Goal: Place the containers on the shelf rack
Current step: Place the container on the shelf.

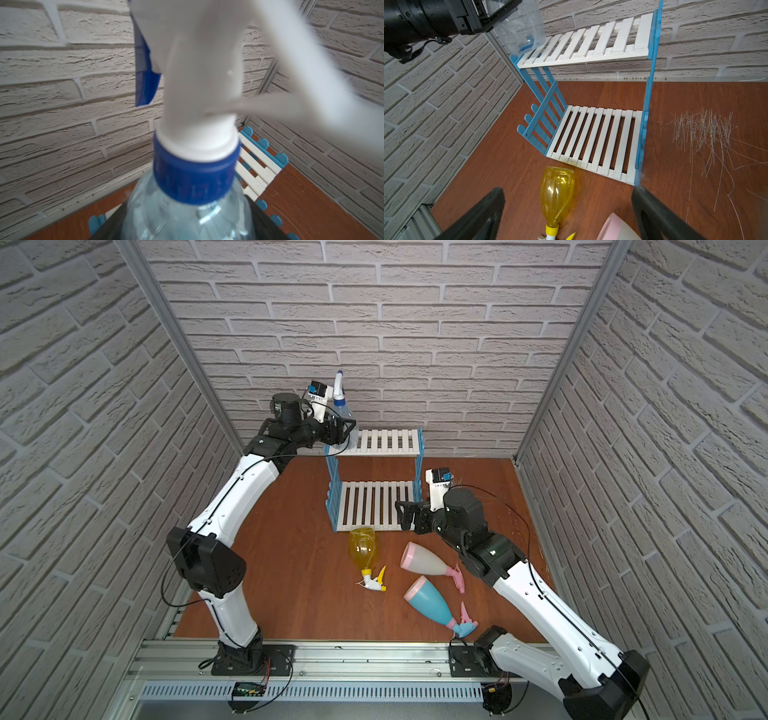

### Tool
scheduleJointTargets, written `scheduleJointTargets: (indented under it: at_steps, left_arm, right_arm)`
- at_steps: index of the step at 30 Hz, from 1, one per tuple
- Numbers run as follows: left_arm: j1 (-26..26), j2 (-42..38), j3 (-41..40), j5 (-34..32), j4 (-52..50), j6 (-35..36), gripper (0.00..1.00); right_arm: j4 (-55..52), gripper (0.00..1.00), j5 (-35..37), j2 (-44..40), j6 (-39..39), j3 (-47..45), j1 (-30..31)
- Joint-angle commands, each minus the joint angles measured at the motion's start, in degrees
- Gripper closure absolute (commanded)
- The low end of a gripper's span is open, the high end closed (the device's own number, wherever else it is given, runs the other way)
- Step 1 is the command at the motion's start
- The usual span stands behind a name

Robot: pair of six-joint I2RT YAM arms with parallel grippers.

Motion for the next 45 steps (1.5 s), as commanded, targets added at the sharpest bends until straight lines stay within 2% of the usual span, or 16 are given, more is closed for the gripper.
scheduleJointTargets:
  at_steps: [1, 7, 11, 17, 24, 30, 45]
  left_arm:
    - [0.0, 0.4, 0.6, 1.1, 5.2, 1.1, 0.22]
    - [-0.6, 0.0, -2.6, -0.1, 7.5, 3.9, 0.22]
    - [-0.9, -1.9, -8.6, -1.6, 13.4, 5.0, 0.21]
    - [-1.0, -2.8, -13.2, -2.0, 18.8, 5.7, 0.20]
    - [-0.9, -2.7, -14.4, -3.6, 19.4, 6.3, 0.16]
    - [-1.1, -3.2, -15.5, -5.7, 20.8, 6.2, 0.02]
    - [-1.2, -7.9, -20.6, -7.7, 22.1, 4.7, 0.02]
  right_arm:
    - [3.6, 0.00, -1.0, 0.2, 0.3, -0.7, -0.1]
    - [4.5, 0.00, -1.9, 0.8, 0.2, -0.7, -0.2]
    - [4.8, 0.00, -2.3, 1.3, 0.0, -0.8, -0.1]
    - [4.8, 0.00, -2.8, 1.7, -0.2, -0.6, -0.1]
    - [4.9, 0.00, -2.9, 1.8, -0.2, -0.9, -0.1]
    - [4.9, 0.00, -3.1, 1.9, -0.1, -0.9, -0.1]
    - [5.5, 0.00, -4.8, 3.0, 0.3, -0.4, -0.1]
